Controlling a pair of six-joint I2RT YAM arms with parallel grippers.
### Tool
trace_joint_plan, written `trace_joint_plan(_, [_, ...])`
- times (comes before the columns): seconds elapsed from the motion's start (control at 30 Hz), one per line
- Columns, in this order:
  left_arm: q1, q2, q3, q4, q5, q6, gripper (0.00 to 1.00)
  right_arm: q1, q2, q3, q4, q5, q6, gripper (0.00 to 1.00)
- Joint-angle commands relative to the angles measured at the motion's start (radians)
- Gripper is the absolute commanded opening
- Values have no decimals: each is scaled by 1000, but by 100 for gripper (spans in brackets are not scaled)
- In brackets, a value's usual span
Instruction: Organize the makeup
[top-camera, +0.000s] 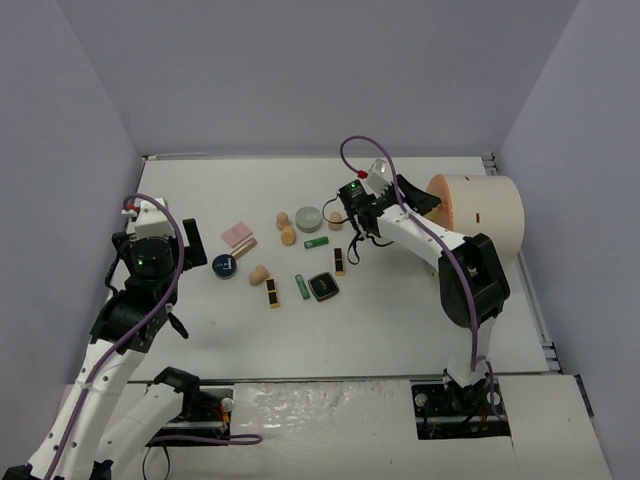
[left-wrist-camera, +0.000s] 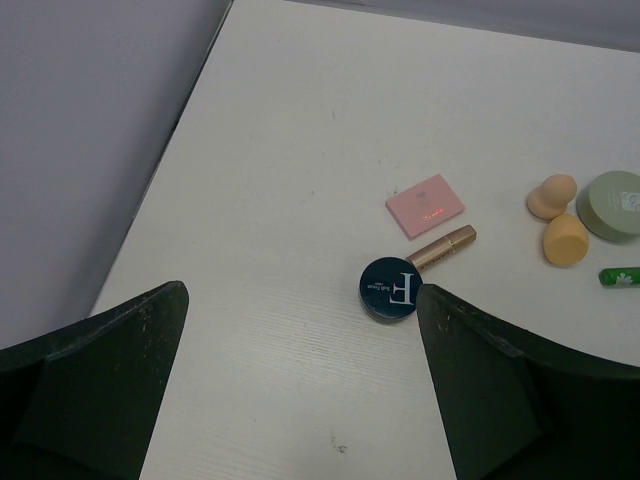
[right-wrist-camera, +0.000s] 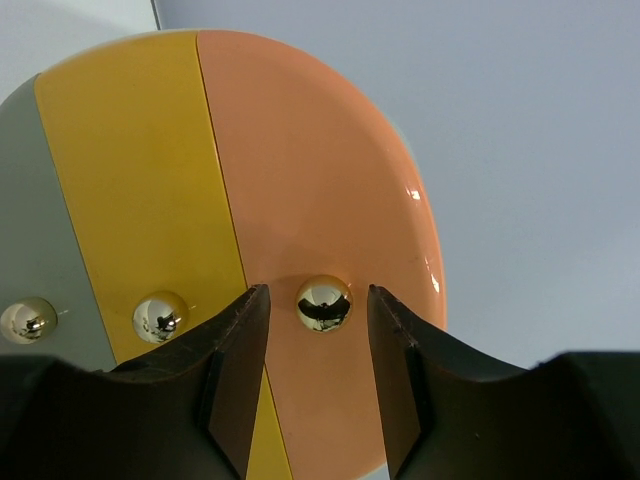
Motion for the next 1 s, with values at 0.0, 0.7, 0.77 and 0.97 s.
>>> trace_joint_plan(0.0, [5, -1, 14, 49, -1, -9, 97, -15, -6, 14, 12, 68, 22, 40])
trace_joint_plan(0.7, [7, 5, 15, 49, 2, -8, 97, 32, -53, 29, 13, 68, 11, 4])
trace_joint_plan(0.77, [5, 5, 15, 49, 2, -9, 97, 50, -63, 30, 16, 64, 8, 4])
trace_joint_plan(0.97, [5, 7, 15, 51, -1, -8, 97, 92, -79, 40, 15, 32, 4, 4])
